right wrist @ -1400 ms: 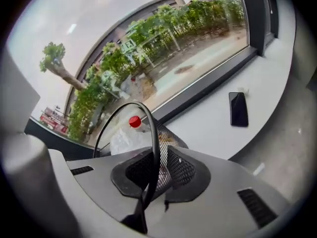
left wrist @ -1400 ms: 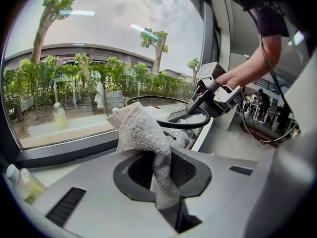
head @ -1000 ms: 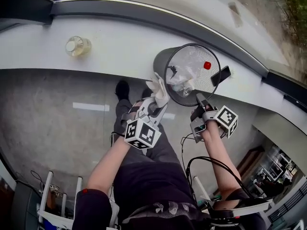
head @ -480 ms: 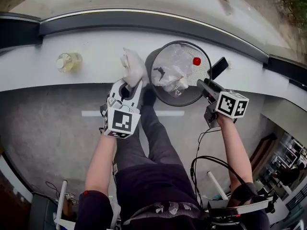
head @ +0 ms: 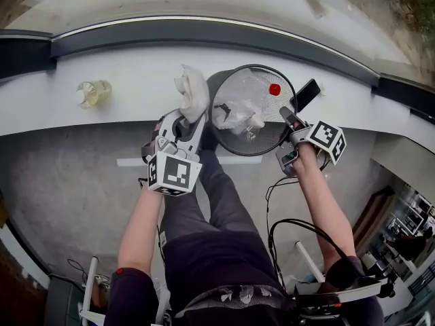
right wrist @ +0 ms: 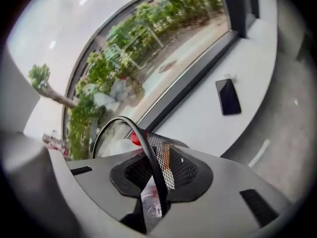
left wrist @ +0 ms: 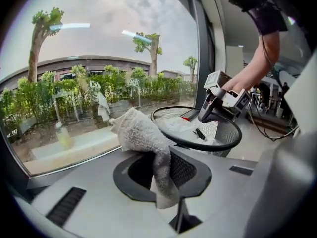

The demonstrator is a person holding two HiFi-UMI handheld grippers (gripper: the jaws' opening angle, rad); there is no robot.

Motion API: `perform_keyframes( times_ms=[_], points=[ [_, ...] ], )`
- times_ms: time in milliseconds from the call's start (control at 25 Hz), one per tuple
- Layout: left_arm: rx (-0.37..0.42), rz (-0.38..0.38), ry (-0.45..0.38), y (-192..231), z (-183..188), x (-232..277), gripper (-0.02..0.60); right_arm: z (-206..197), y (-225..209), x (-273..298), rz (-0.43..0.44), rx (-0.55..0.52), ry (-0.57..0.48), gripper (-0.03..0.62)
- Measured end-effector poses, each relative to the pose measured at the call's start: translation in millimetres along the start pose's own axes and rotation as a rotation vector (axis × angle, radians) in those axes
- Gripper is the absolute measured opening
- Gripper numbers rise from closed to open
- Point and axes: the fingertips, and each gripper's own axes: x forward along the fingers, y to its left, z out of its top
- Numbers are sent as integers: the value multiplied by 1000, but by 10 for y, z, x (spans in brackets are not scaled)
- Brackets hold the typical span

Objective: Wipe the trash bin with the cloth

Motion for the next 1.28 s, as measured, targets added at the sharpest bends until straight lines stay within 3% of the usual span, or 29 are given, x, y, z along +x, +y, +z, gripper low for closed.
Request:
perform_keyframes(
  times_ms=[160,280,480,640,840,920,1040,1120,1280],
  points=[
    [10,1,5,-72,-11,-36,35,-100,-120,-91,-23,287,-106,74],
    [-17,-29,10,-191,-52,-11,35,-351,32,-67,28,390,-45,74],
    [-38,-83,8,-376,-81,109,35,-469,232,-37,55,360,44,110],
    [-59,-41,-27,-211,19,190,35,-581,283,-33,74,360,117,110],
    [-14,-30,-14,-9,30,274,35,-962,522,27,170,411,264,110],
    [-15,-72,10,-138,-71,266,35,-1052,558,32,196,418,293,117],
    [-7,-196,48,-588,-246,233,35,-1028,504,-30,259,433,301,117],
    [10,-272,73,-900,-337,257,35,-976,431,-109,285,383,297,120],
    [-108,-281,69,-991,-378,302,35,-1008,519,-231,342,233,343,131]
  ],
)
